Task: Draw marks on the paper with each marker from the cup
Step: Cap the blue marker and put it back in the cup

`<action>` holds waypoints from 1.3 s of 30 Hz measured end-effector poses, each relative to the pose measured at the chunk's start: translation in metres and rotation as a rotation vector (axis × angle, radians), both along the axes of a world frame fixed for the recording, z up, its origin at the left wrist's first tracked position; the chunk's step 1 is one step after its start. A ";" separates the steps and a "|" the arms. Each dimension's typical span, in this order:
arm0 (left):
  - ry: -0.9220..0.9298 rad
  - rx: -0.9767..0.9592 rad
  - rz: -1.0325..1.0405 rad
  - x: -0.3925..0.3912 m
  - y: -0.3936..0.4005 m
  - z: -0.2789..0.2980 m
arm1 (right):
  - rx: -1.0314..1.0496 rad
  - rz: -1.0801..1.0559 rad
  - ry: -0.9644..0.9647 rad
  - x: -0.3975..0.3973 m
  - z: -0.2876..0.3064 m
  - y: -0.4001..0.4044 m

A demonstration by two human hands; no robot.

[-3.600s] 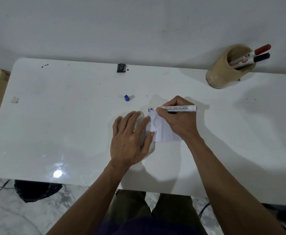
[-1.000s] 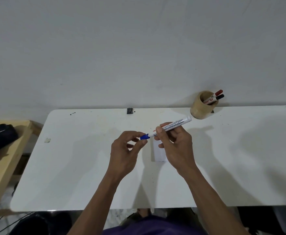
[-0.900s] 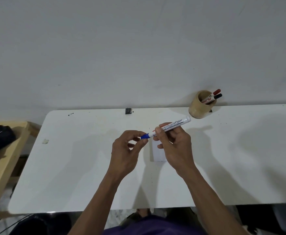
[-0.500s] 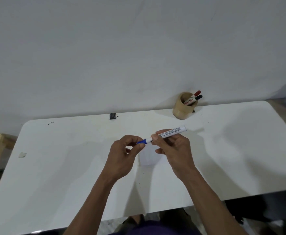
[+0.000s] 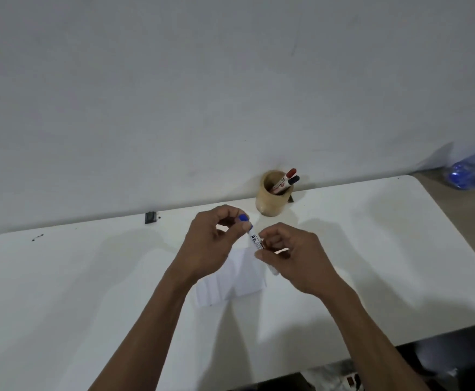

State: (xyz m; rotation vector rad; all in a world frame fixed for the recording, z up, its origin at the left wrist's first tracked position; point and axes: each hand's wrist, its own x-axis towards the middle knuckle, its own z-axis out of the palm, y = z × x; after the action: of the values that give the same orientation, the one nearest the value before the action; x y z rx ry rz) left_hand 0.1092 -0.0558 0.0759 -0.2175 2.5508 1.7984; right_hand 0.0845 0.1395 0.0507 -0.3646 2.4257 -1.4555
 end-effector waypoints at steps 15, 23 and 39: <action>-0.119 -0.175 0.256 -0.103 0.074 -0.068 | -0.281 -0.385 0.385 -0.136 0.017 0.018; -0.106 -0.172 0.263 -0.120 0.085 -0.089 | -0.160 -0.356 0.388 -0.157 -0.022 0.005; 0.063 -0.180 0.257 -0.124 0.084 -0.092 | 0.024 -0.383 0.304 -0.162 -0.044 0.000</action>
State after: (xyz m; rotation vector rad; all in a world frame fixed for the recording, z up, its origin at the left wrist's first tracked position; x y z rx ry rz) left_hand -0.0150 0.0286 -0.0160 -0.5219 2.8451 1.6703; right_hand -0.0772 0.1394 0.0069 -0.1241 2.8778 -1.6176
